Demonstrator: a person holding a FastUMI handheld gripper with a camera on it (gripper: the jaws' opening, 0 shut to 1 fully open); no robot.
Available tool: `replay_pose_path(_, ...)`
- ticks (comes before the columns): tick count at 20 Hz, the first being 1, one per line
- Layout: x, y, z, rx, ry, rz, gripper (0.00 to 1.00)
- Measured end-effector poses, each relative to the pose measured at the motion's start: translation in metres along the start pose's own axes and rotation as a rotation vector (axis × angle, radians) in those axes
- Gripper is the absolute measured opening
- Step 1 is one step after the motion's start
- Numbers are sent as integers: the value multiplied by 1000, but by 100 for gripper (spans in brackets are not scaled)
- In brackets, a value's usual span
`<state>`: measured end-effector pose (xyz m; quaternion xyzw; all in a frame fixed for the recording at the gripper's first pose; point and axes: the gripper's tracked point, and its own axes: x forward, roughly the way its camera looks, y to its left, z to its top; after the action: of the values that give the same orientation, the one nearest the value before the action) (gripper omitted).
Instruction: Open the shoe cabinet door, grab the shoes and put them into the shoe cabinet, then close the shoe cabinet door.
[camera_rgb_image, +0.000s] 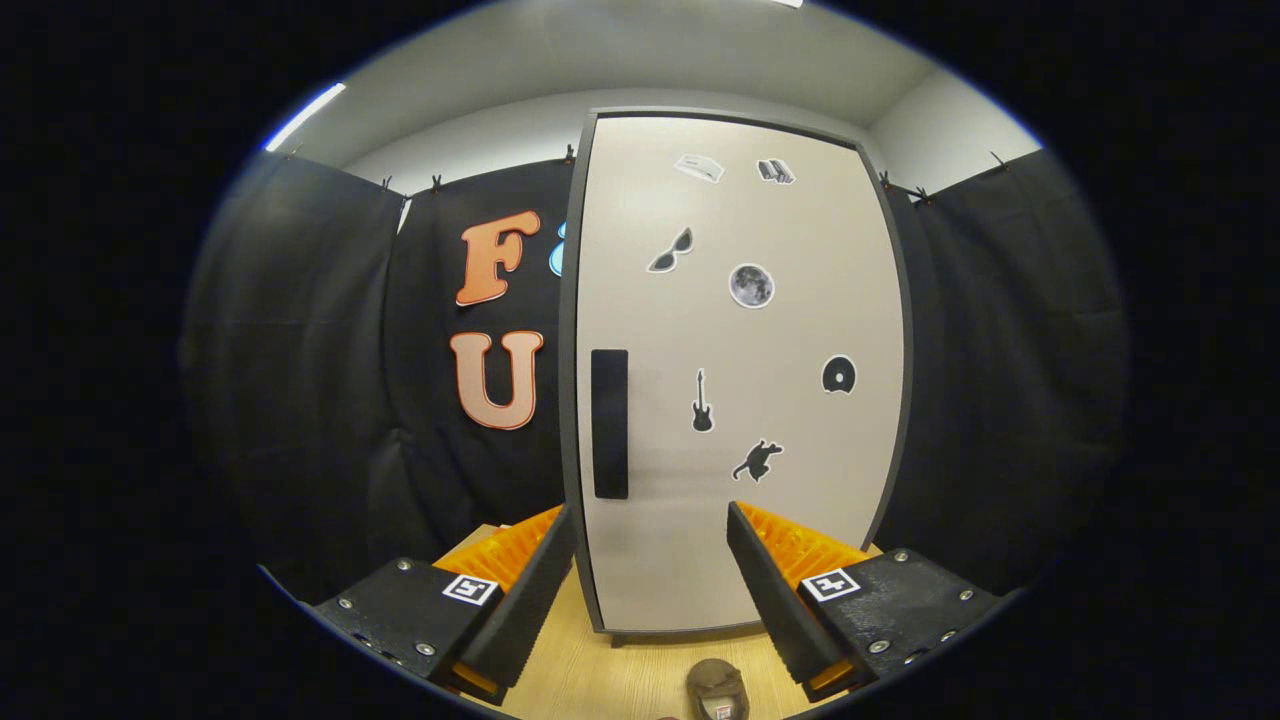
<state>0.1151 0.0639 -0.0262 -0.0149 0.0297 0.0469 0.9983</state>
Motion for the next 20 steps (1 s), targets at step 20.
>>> replay_pose_path(20,121,40,-2,-10,-20,59,95)
